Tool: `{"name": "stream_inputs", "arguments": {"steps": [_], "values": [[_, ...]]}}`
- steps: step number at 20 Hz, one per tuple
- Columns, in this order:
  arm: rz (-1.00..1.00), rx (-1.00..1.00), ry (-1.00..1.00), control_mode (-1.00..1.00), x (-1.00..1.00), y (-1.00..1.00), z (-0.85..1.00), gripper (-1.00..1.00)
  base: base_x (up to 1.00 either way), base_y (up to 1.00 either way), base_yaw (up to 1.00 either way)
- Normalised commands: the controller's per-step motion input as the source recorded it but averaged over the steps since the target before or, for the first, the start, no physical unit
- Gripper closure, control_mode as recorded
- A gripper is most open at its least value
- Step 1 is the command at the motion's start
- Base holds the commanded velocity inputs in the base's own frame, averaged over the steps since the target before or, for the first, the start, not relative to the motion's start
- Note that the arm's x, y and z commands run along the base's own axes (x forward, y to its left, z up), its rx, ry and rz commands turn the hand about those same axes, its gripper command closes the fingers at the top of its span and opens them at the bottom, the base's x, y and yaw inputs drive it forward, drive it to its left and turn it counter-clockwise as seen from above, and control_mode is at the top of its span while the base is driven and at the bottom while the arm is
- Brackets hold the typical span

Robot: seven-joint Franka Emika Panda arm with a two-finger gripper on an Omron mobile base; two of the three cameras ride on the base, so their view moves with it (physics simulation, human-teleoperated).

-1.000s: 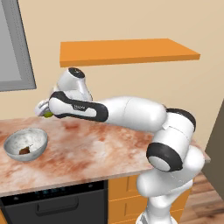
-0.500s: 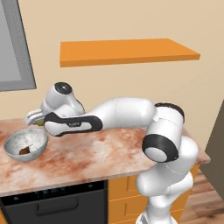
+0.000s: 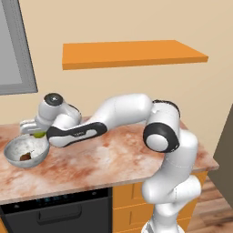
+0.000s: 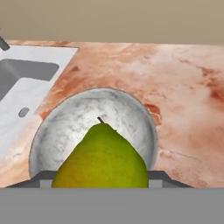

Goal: Pick the pears from the cabinet and place them in one bowl. Pick the orange from the sink and place it in the other bowl.

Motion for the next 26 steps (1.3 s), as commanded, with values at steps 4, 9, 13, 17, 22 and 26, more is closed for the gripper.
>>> {"name": "stream_inputs", "arguments": {"steps": [4, 9, 13, 17, 22, 26], "values": [[-0.19, 0.0, 0.15, -1.0, 0.0, 0.17, -0.21, 1.0, 0.0, 0.0, 0.0], [-0.19, 0.0, 0.09, -1.0, 0.06, 0.07, -0.29, 1.0, 0.0, 0.0, 0.0], [-0.15, 0.0, 0.09, -1.0, 0.17, 0.05, -0.28, 1.0, 0.0, 0.0, 0.0], [-0.13, 0.01, 0.17, -1.0, 0.17, 0.0, -0.24, 1.0, 0.0, 0.0, 0.0], [-0.11, 0.02, 0.14, -1.0, 0.12, 0.0, -0.17, 1.0, 0.0, 0.0, 0.0], [-0.09, 0.03, 0.11, -1.0, 0.1, 0.0, -0.16, 1.0, 0.0, 0.0, 0.0]]}}
